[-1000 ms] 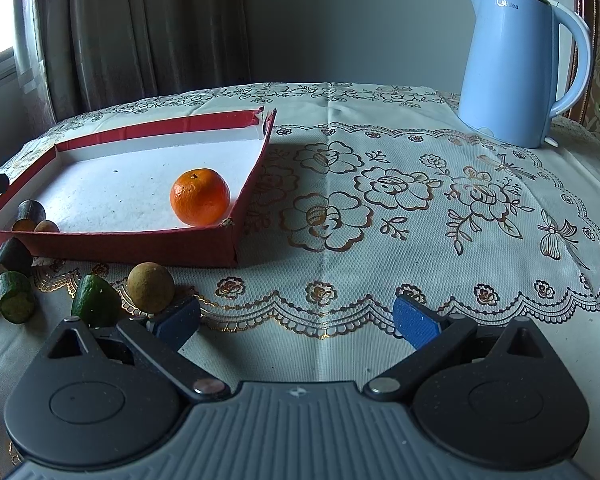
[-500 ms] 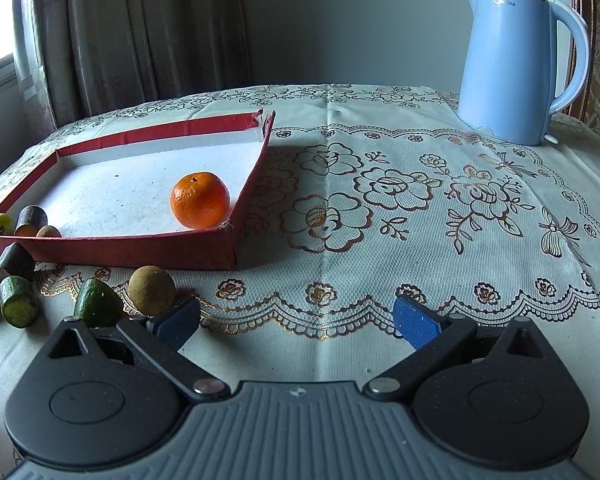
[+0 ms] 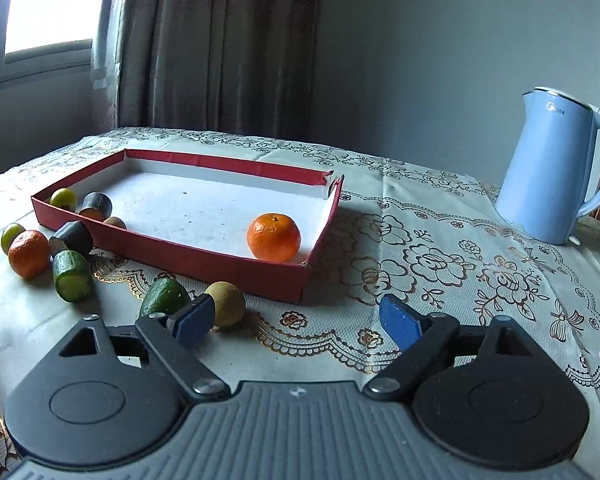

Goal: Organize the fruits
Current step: 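Close the right gripper on the brown round fruit beside the lime, then lift the brown fruit with the right gripper and open it over the tray, then move the left gripper to the lime and close on it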

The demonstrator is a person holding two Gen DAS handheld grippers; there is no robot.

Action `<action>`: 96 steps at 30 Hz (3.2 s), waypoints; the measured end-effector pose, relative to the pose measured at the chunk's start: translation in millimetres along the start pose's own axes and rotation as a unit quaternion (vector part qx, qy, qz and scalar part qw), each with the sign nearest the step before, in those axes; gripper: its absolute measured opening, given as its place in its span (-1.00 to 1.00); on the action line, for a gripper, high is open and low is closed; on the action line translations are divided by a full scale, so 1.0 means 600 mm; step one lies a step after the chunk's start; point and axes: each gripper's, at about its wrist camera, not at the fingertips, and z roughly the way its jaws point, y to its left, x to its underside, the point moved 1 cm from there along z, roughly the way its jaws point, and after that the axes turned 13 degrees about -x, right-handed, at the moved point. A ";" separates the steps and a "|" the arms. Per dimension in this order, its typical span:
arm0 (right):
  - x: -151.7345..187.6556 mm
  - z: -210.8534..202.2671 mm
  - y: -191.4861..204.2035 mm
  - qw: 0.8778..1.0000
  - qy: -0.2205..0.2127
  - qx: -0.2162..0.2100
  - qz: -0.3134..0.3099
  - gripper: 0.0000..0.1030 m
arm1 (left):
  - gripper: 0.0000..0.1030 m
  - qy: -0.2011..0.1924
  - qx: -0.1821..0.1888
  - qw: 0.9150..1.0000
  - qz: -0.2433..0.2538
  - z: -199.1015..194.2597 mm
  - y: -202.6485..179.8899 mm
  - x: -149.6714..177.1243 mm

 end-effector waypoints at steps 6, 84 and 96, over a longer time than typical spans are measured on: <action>-0.001 0.006 0.005 1.000 0.008 -0.025 -0.011 0.27 | 1.00 0.007 0.004 1.000 -0.006 0.003 0.003 0.001; -0.028 0.005 -0.046 0.998 0.011 0.019 0.067 0.71 | 1.00 0.077 -0.048 0.996 -0.003 0.034 0.003 0.004; 0.021 0.009 -0.065 0.992 0.062 0.036 0.103 0.91 | 1.00 0.050 -0.074 0.996 0.012 0.021 -0.008 0.000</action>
